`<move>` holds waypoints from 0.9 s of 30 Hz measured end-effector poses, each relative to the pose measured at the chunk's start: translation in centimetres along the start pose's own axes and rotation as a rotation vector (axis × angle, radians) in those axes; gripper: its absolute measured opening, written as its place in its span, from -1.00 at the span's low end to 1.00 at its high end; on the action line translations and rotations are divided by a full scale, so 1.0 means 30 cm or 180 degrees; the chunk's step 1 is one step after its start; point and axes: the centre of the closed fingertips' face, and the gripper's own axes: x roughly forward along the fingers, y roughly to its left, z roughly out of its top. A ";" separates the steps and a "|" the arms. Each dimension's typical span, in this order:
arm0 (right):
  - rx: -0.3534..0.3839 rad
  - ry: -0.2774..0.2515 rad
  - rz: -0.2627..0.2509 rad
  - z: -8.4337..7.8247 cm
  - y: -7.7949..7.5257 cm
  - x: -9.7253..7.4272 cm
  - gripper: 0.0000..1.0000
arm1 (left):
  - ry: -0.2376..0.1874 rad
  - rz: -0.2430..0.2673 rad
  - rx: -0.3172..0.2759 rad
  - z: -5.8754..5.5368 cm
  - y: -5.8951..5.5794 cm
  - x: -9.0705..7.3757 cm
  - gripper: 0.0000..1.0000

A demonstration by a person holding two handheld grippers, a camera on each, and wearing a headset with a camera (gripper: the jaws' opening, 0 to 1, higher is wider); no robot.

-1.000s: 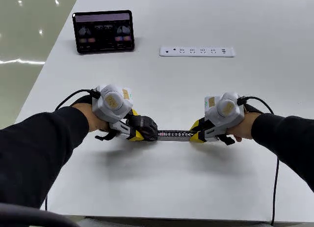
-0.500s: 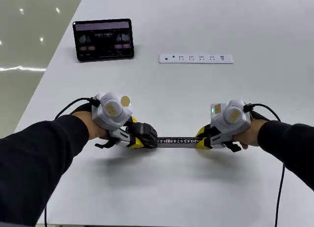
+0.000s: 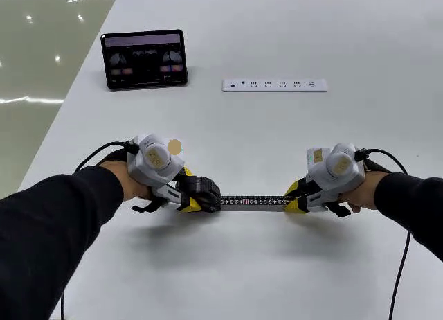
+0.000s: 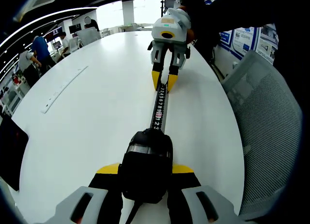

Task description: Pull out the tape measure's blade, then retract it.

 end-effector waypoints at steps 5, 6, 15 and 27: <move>-0.0001 0.0018 -0.0014 -0.009 -0.007 -0.008 -0.80 | -0.0002 0.0001 -0.0003 -0.001 0.000 0.000 -0.37; -0.0008 0.0028 -0.0015 -0.012 -0.008 -0.010 -0.80 | -0.0004 0.0002 -0.0004 -0.001 0.000 -0.001 -0.37; 0.0002 0.0058 -0.0038 -0.032 -0.014 -0.025 -0.80 | -0.0014 0.0004 -0.0008 0.002 -0.003 -0.003 -0.37; -0.0016 0.0095 -0.0044 -0.048 -0.025 -0.038 -0.80 | -0.0033 -0.0013 -0.0039 0.002 0.003 -0.002 -0.37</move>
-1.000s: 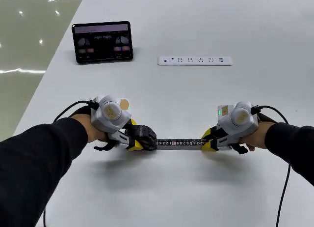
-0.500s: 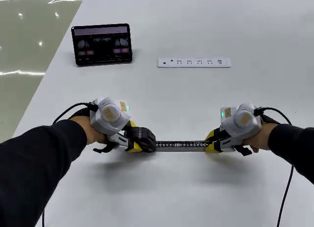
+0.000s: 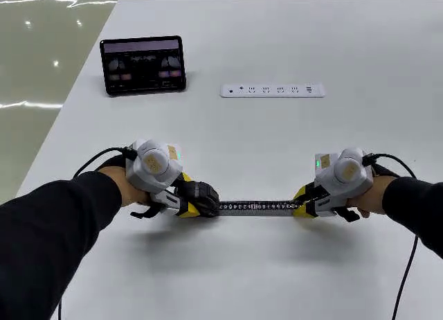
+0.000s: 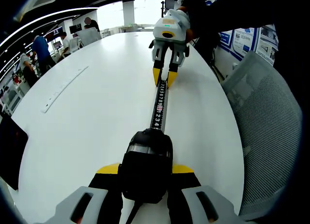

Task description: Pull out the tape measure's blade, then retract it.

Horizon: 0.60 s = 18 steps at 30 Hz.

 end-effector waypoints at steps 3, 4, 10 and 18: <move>-0.0023 0.0011 0.0004 -0.004 -0.002 -0.003 -0.80 | 0.0005 0.0012 0.0001 0.001 0.000 0.002 -0.37; -0.0033 0.0018 0.0001 -0.007 -0.004 -0.004 -0.80 | -0.0001 0.0019 -0.0009 0.002 -0.001 0.002 -0.37; -0.0011 0.0030 -0.0018 -0.012 0.002 -0.015 -0.80 | 0.0010 0.0011 0.0029 -0.001 -0.003 0.000 -0.37; 0.0016 0.0065 -0.0035 -0.027 0.006 -0.030 -0.80 | 0.0004 -0.0001 0.0039 -0.005 0.003 0.003 -0.37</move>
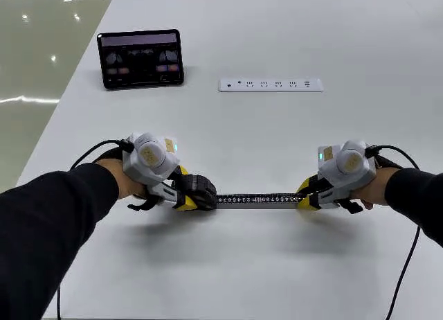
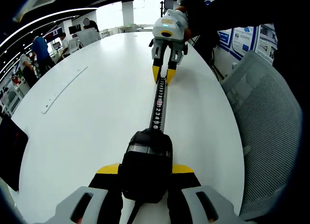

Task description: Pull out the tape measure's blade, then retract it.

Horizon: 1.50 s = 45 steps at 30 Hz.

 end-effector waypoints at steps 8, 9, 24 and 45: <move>0.0044 -0.0025 -0.0022 -0.005 0.005 -0.006 -0.80 | -0.0007 0.0004 -0.0016 0.000 -0.001 -0.001 -0.37; 0.0045 -0.0027 -0.0024 -0.005 0.006 -0.008 -0.80 | -0.0006 0.0005 -0.0017 0.000 -0.002 -0.002 -0.37; 0.0098 -0.0018 -0.0028 -0.019 0.016 -0.027 -0.80 | -0.0007 -0.0001 -0.0010 0.008 -0.013 -0.006 -0.37; 0.0139 0.0020 -0.0043 -0.062 0.008 -0.051 -0.80 | -0.0007 -0.0004 -0.0018 0.002 -0.002 0.001 -0.37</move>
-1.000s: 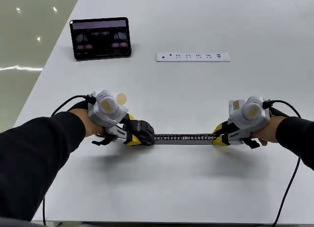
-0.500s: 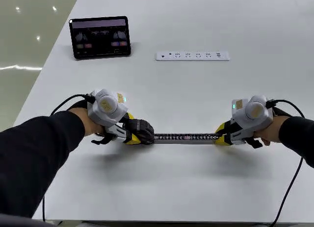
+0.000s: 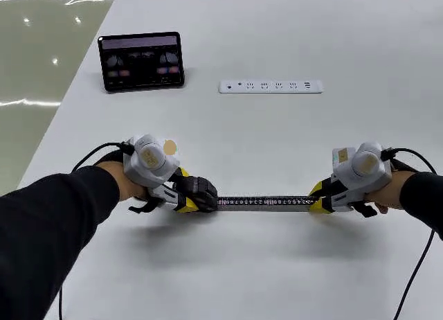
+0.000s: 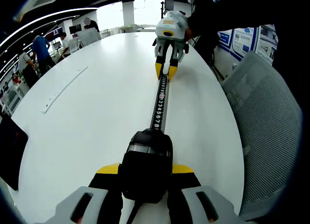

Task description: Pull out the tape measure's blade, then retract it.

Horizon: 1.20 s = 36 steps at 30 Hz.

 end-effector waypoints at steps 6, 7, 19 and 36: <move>0.0000 0.0016 -0.0005 -0.010 0.000 -0.007 -0.80 | 0.0000 0.0006 0.0004 -0.001 -0.001 0.000 -0.37; 0.0002 0.0018 -0.0007 -0.012 0.000 -0.008 -0.80 | 0.0001 0.0008 0.0006 -0.001 0.000 0.000 -0.37; 0.0023 0.0041 -0.0027 -0.037 -0.002 -0.026 -0.80 | 0.0008 0.0012 0.0010 -0.001 -0.002 0.000 -0.37; 0.0036 0.0072 -0.0035 -0.059 -0.011 -0.038 -0.80 | 0.0004 0.0013 0.0004 -0.001 0.001 0.002 -0.37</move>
